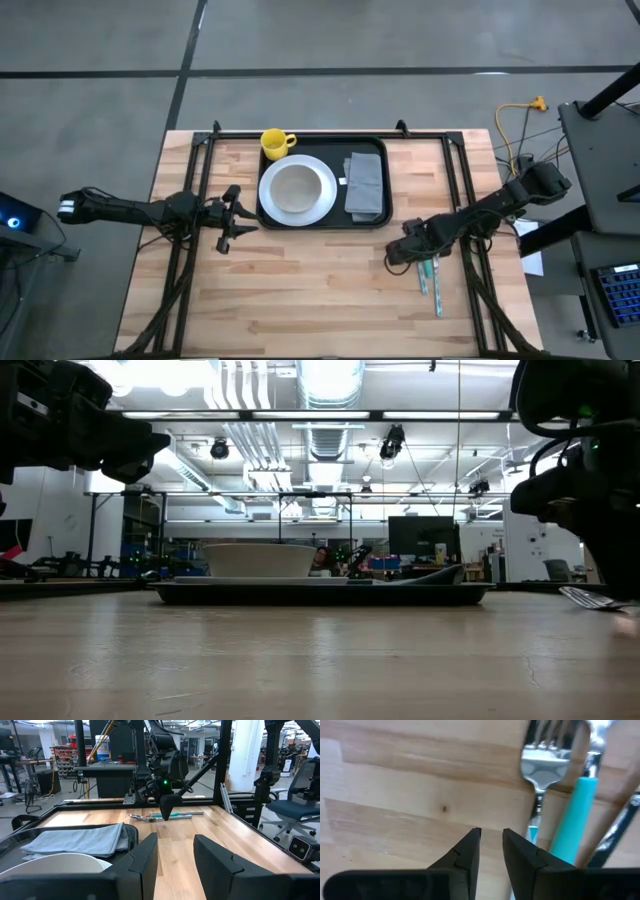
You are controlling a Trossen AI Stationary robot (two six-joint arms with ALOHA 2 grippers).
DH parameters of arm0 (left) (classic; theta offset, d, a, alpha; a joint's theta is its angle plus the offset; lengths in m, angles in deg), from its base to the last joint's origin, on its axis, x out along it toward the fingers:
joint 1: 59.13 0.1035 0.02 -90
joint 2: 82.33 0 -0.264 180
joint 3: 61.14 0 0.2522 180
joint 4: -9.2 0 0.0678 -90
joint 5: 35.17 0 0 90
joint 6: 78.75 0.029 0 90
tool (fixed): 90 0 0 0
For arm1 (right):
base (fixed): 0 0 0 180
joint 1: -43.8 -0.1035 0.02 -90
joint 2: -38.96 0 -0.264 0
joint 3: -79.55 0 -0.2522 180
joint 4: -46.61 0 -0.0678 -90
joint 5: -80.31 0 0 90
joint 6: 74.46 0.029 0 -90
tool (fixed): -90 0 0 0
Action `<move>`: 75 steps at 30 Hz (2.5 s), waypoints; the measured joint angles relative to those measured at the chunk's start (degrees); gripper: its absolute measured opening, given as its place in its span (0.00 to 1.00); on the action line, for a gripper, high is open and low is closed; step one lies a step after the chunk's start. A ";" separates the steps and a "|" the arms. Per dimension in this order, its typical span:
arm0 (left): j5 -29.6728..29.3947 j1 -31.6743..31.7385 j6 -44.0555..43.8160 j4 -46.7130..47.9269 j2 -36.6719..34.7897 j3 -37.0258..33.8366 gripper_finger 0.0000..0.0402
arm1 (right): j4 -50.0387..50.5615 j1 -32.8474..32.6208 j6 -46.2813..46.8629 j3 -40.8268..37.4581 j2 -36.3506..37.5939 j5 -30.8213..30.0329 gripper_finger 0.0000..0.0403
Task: Set up tray
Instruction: Put the fork on the gray napkin
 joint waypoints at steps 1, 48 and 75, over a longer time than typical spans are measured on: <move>0.00 0.00 -0.01 0.01 0.01 0.00 0.27 | 0.54 -0.01 0.11 0.00 0.29 -0.24 0.18; 0.02 0.00 -0.01 -0.01 0.00 0.02 0.27 | -0.59 0.00 0.17 -3.54 -0.57 4.43 0.13; 0.00 0.00 -0.01 -0.01 0.00 0.00 0.27 | -1.07 6.77 -2.64 -3.66 6.72 5.14 0.03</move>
